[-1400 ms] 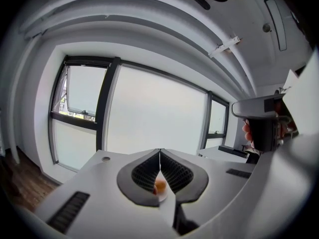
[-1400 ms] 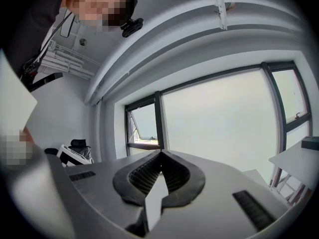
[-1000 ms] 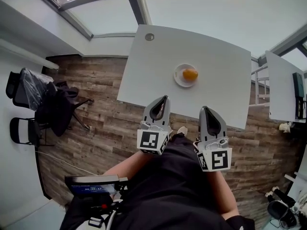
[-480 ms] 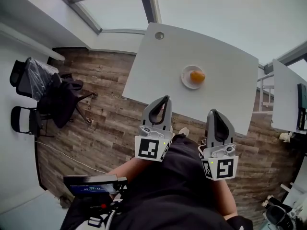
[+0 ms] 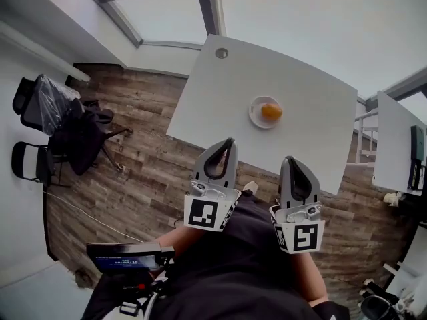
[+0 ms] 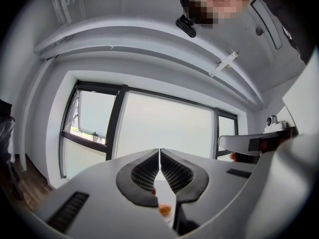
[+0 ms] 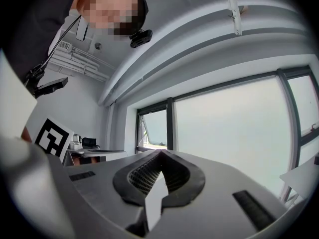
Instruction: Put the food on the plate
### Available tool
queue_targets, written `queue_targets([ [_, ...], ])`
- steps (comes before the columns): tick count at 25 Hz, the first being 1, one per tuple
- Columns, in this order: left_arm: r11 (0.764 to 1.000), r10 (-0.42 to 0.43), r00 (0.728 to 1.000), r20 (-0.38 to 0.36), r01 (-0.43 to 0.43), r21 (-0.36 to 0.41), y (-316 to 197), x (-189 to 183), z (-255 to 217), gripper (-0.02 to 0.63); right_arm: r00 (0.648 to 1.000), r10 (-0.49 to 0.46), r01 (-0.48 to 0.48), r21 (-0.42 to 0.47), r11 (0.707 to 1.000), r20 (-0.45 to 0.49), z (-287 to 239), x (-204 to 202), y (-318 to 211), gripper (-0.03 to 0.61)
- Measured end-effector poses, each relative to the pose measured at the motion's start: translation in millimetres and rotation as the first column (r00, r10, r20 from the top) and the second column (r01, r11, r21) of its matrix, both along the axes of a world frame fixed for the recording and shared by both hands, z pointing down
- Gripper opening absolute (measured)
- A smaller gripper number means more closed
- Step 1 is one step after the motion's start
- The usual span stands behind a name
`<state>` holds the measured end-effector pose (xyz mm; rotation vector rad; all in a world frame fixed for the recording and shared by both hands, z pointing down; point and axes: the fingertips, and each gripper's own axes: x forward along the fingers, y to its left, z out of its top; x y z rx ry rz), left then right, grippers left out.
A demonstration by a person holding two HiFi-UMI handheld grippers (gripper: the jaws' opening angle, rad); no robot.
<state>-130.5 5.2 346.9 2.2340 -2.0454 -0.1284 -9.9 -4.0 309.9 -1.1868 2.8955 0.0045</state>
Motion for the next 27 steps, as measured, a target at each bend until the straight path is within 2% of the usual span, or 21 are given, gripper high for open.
queue_targets([
  [6,1.000,-0.015,1.000,-0.012,0.015,0.000,-1.0,-0.9,-4.7,0.008,1.000,-0.009,0.009,0.012,1.000,-0.028,0.7,-3.1,-2.6,-0.003],
  [11,1.000,-0.018,1.000,-0.023,0.018,0.008,0.2,11.6,-5.2,0.008,1.000,0.003,-0.003,0.007,1.000,-0.020,3.6,11.5,-5.7,-0.003],
  [15,1.000,-0.010,1.000,-0.028,0.010,0.005,1.2,4.6,-6.7,0.008,1.000,0.000,0.000,0.004,1.000,-0.015,1.3,1.1,-5.2,-0.003],
  [19,1.000,-0.018,1.000,-0.021,0.018,0.013,5.2,30.4,-2.7,0.008,1.000,-0.012,0.012,0.008,1.000,0.000,6.7,25.5,-1.7,-0.003],
  [24,1.000,-0.024,0.999,-0.032,0.024,0.009,3.9,1.7,-3.2,0.008,1.000,-0.017,0.017,0.011,1.000,-0.009,3.2,-2.0,-4.8,-0.003],
  [27,1.000,-0.028,0.999,-0.040,0.028,0.007,9.0,22.9,1.8,0.008,1.000,-0.017,0.017,0.014,1.000,-0.007,6.8,20.3,-0.6,-0.003],
])
